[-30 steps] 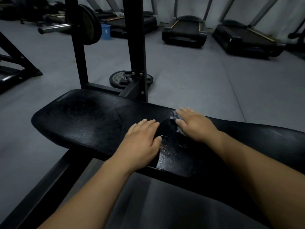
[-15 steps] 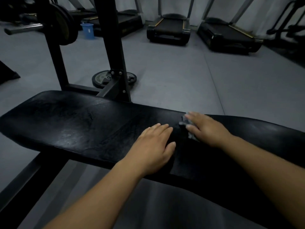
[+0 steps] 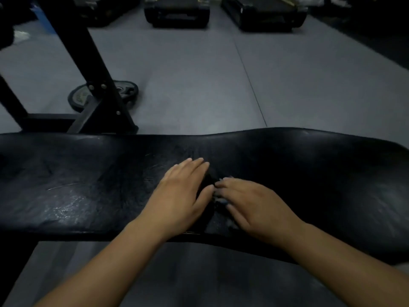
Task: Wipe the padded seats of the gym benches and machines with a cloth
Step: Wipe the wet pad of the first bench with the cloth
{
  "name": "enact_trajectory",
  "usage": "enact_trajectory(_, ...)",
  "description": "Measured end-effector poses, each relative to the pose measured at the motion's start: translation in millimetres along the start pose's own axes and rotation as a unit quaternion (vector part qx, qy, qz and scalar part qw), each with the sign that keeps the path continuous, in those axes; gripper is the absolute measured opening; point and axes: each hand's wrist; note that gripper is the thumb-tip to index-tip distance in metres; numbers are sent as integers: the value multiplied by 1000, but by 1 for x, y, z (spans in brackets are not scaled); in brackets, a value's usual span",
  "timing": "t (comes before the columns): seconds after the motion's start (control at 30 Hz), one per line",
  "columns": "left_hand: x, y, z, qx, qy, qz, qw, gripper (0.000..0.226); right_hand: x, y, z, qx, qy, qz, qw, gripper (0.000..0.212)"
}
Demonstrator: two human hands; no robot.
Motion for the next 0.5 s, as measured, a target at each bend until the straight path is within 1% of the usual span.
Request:
enact_trajectory(0.07,-11,4,2,-3,-19,-27,999,67,-13,-2,-6,31,42,15,999,26)
enact_trajectory(0.17,-48,19,3,-21,-32,-42,998,69,-49,-15,-11,120,63,37,990,16)
enact_trajectory(0.27,-104,44,1,-31,-37,-39,998,72,-101,-43,-3,179,60,26,982,29)
enact_trajectory(0.37,-165,81,0,-25,-47,-23,998,74,-164,-77,9,237,71,-12,969,43)
enact_trajectory(0.5,-253,148,0,10,-69,-13,998,75,-259,-115,36,307,88,-30,947,49)
Point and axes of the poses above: each hand's wrist, its own z-axis away from the middle knuckle, its own x-axis out of the palm, y = z × x, and after that the axes turned 4 degrees about -z, right-handed
